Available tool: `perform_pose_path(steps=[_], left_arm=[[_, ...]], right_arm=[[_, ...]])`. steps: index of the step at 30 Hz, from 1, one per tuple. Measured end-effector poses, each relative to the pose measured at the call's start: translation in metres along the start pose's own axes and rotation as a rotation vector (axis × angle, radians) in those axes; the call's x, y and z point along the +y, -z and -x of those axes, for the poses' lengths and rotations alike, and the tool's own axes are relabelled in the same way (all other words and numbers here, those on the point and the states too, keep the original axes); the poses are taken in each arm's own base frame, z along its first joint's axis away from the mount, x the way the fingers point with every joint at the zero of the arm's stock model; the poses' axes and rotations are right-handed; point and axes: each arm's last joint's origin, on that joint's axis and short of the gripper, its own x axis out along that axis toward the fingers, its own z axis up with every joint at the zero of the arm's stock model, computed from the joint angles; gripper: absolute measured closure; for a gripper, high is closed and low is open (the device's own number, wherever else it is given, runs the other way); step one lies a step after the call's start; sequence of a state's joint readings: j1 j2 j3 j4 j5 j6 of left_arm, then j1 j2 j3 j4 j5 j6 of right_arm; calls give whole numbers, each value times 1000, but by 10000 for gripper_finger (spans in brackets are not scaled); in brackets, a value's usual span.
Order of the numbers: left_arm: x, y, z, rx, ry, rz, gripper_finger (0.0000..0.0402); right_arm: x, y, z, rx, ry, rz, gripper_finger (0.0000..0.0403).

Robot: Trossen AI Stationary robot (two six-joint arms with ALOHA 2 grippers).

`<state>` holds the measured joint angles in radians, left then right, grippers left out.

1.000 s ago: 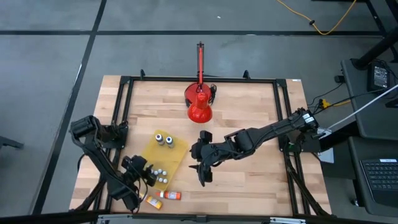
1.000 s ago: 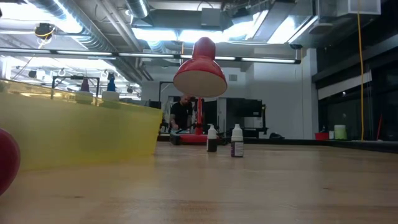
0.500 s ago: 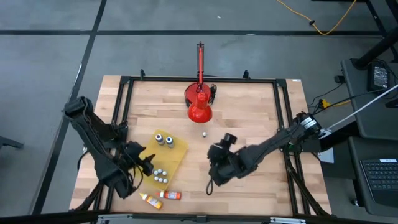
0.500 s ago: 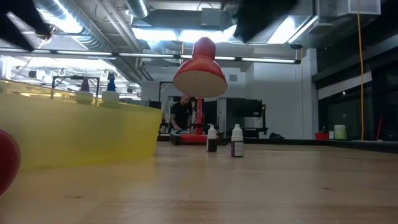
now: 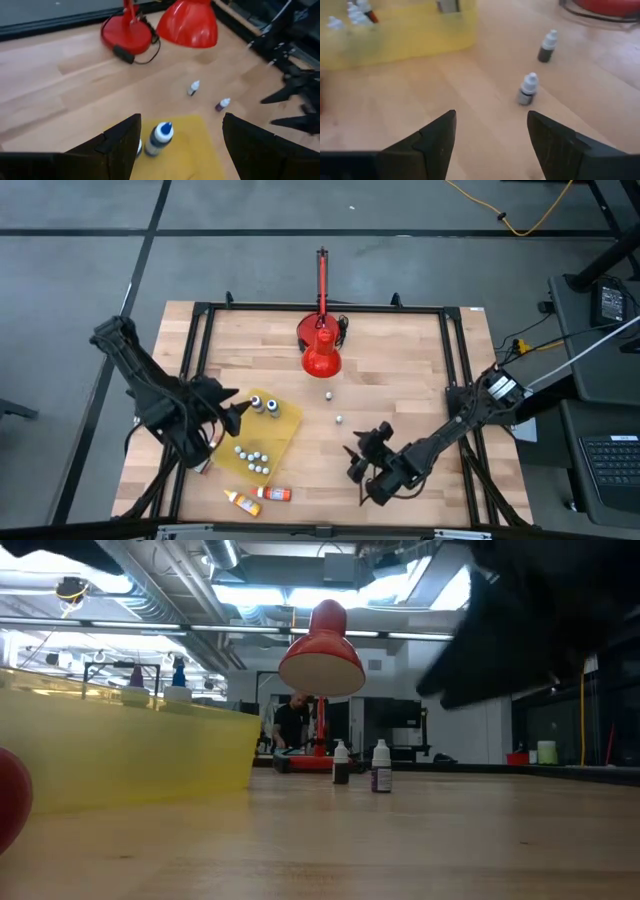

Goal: Pick & Place food coloring
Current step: Put the small purple food coloring bottle into the yellow bin

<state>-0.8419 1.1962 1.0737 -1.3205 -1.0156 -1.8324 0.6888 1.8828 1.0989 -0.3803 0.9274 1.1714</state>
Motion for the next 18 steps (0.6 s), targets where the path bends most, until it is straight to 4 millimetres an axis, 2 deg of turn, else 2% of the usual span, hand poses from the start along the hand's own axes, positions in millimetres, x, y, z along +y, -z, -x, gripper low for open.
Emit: perform_pose_path(steps=[6,10,18], left_arm=[[-1,-15,4,-66,80,-41,139],[-5,-22,7,-149,125,-101,139],[-15,-27,9,-273,147,-160,140]], right_arm=[[-28,35,-10,-44,-10,-9,157],[-48,48,-21,-55,-14,-11,157],[-63,39,-46,-70,-70,64,157]])
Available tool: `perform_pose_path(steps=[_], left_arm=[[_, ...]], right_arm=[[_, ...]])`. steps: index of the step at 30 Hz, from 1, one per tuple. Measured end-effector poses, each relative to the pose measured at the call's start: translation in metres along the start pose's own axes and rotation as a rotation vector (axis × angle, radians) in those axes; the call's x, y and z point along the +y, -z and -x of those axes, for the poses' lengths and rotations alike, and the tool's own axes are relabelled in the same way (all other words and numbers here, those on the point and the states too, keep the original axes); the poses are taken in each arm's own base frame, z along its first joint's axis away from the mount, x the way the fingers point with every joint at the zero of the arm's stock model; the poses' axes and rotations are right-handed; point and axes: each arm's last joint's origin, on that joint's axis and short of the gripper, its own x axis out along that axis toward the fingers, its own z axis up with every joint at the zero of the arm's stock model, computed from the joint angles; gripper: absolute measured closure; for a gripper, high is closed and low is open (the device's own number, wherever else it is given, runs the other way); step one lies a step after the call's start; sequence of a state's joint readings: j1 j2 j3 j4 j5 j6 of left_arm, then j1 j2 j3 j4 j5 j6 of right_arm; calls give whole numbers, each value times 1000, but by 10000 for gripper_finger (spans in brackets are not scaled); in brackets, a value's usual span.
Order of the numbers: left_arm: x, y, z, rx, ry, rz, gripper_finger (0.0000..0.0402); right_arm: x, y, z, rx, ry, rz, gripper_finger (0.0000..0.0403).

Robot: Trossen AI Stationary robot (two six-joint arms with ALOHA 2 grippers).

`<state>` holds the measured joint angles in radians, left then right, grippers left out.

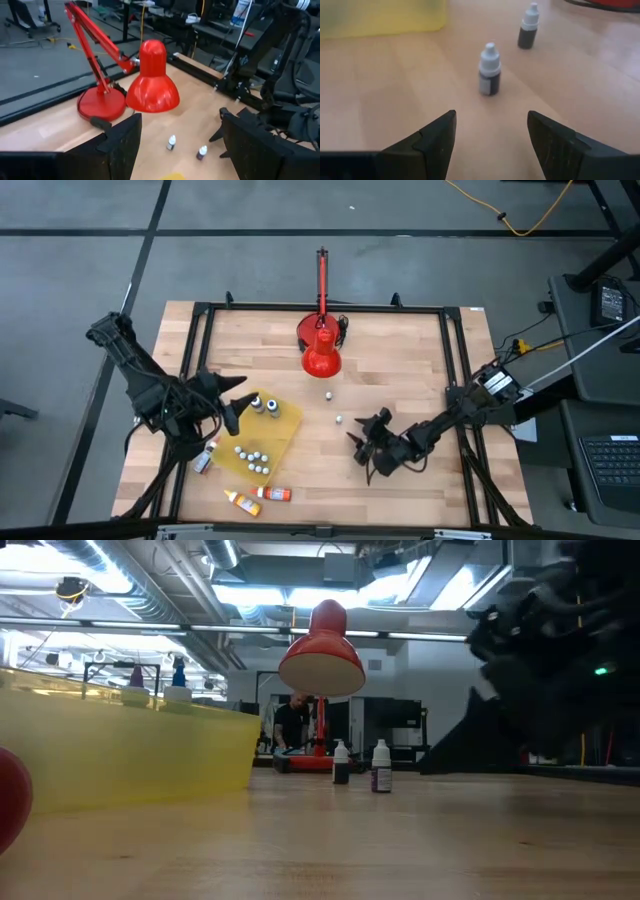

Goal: Pick & Place food coloring
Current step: Put the small purple food coloring bottle into the yellow bin

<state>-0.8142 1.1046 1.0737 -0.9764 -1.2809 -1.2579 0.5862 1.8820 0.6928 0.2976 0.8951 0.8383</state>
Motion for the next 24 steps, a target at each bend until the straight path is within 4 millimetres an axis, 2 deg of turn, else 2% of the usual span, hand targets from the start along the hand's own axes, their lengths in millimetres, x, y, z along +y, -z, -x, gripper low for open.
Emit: perform_pose_path(steps=[9,15,24], left_arm=[[1,-2,-6,-9,-30,9,140],[1,-2,-7,9,-27,-15,140],[1,-2,-7,13,-25,-16,140]], right_arm=[[-10,-15,-25,53,-44,71,157],[-14,-14,-41,74,-89,81,157],[-16,-17,-48,64,-110,98,160]])
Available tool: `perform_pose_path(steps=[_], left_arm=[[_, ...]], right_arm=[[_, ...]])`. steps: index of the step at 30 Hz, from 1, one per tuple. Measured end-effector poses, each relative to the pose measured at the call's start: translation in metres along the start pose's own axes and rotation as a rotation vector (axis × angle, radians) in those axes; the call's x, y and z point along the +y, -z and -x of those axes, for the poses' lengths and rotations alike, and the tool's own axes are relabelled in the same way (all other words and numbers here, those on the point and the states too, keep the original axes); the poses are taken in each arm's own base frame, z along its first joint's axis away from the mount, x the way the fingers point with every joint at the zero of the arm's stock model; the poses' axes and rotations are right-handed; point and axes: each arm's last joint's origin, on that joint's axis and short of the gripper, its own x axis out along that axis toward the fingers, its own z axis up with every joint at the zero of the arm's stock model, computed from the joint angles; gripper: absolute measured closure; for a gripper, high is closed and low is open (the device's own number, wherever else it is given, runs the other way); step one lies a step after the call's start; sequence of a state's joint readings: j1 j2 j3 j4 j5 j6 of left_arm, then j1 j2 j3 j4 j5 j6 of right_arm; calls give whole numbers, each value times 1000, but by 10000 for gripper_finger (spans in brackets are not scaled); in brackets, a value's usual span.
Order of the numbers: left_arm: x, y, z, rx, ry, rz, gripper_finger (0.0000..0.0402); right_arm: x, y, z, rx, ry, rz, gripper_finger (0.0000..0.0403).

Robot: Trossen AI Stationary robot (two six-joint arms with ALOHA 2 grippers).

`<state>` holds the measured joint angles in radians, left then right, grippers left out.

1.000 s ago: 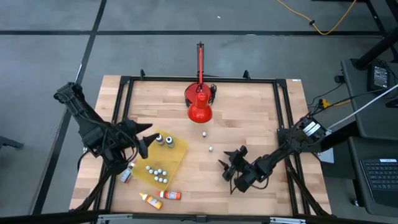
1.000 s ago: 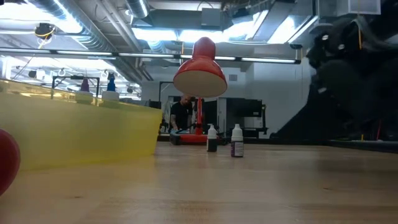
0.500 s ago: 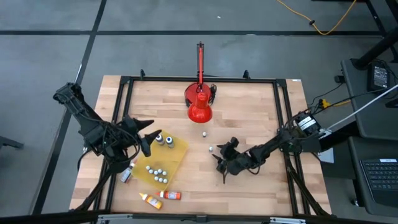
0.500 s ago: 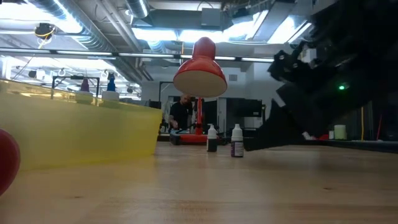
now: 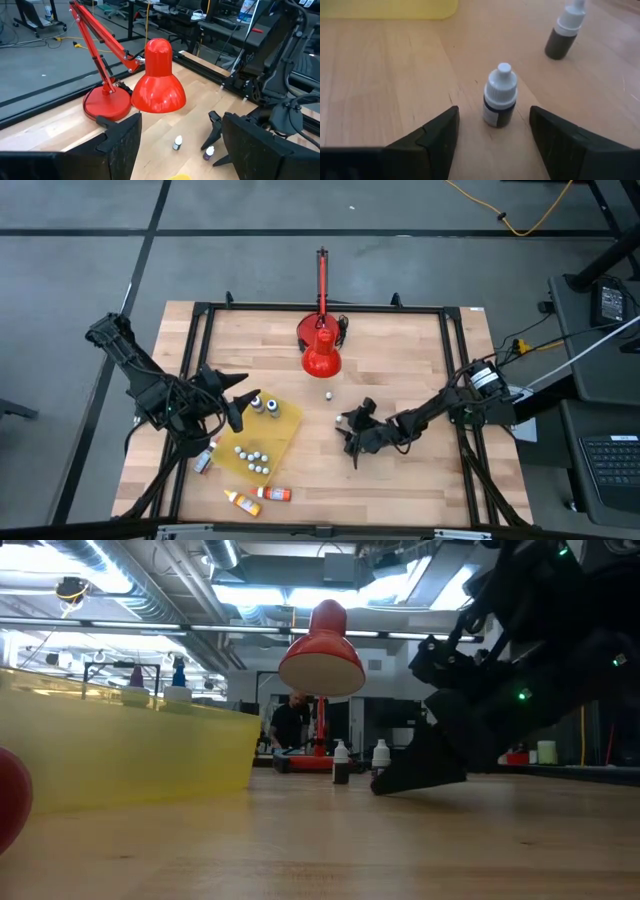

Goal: Pick & Place food coloring
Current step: Put the small purple food coloring bottle into the yellow bin

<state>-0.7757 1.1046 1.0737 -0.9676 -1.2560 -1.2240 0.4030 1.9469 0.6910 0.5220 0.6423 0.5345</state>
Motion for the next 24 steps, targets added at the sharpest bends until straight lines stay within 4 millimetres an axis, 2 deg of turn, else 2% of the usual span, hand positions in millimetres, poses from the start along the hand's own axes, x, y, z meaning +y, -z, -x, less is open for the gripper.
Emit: perform_pose_path(steps=[6,19,24], left_arm=[[0,0,0,0,0,0,140],[-2,0,0,20,16,-3,140],[-12,-11,-11,110,87,-103,140]], right_arm=[[-3,-2,-3,6,-1,-12,200],[-3,-4,-2,13,-24,-28,331],[9,-20,8,29,-147,-64,343]])
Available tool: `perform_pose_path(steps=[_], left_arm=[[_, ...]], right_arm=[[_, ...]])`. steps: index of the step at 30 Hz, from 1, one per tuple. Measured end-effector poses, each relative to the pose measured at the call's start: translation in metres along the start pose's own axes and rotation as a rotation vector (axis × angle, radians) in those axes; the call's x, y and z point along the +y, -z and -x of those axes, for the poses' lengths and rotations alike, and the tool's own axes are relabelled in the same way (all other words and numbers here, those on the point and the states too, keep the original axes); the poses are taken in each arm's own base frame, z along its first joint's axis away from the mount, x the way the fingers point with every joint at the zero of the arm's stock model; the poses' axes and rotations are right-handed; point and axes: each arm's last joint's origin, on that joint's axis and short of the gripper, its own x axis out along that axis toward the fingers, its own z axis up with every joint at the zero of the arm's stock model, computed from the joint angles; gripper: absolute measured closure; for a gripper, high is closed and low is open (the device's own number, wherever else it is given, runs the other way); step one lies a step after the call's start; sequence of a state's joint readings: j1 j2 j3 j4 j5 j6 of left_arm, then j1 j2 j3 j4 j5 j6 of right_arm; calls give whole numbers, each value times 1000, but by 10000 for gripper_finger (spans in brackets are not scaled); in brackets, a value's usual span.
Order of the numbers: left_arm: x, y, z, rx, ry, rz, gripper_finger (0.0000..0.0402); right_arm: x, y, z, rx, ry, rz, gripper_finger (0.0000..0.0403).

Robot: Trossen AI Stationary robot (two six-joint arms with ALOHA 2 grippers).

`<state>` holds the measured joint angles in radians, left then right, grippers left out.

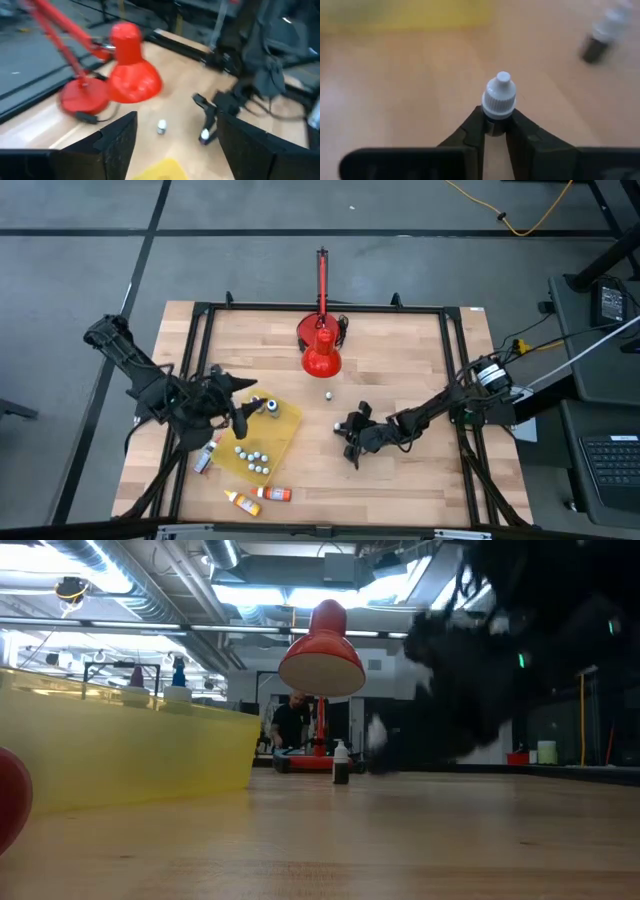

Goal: Pick & Place food coloring
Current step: Put the small purple food coloring bottle into the yellow bin

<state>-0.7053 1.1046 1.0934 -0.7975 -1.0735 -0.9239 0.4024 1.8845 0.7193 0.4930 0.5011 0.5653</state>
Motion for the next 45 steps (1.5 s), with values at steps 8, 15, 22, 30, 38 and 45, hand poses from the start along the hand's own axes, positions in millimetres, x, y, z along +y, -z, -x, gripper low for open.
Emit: perform_pose_path(steps=[8,15,22,30,38,45], left_arm=[[1,-34,-20,144,163,-56,140],[6,-63,-28,224,329,-86,140],[-1,-80,-35,257,451,-155,144],[-18,-86,-56,292,470,-206,153],[-35,-87,-74,298,466,-258,158],[-41,-84,-82,311,449,-270,158]], right_arm=[[39,-62,20,71,-126,56,340],[73,-136,42,102,-156,153,339],[83,-206,70,38,-161,203,341],[74,-247,81,-47,-130,229,339],[67,-255,80,-51,-111,224,337],[67,-255,80,-53,-112,218,337]])
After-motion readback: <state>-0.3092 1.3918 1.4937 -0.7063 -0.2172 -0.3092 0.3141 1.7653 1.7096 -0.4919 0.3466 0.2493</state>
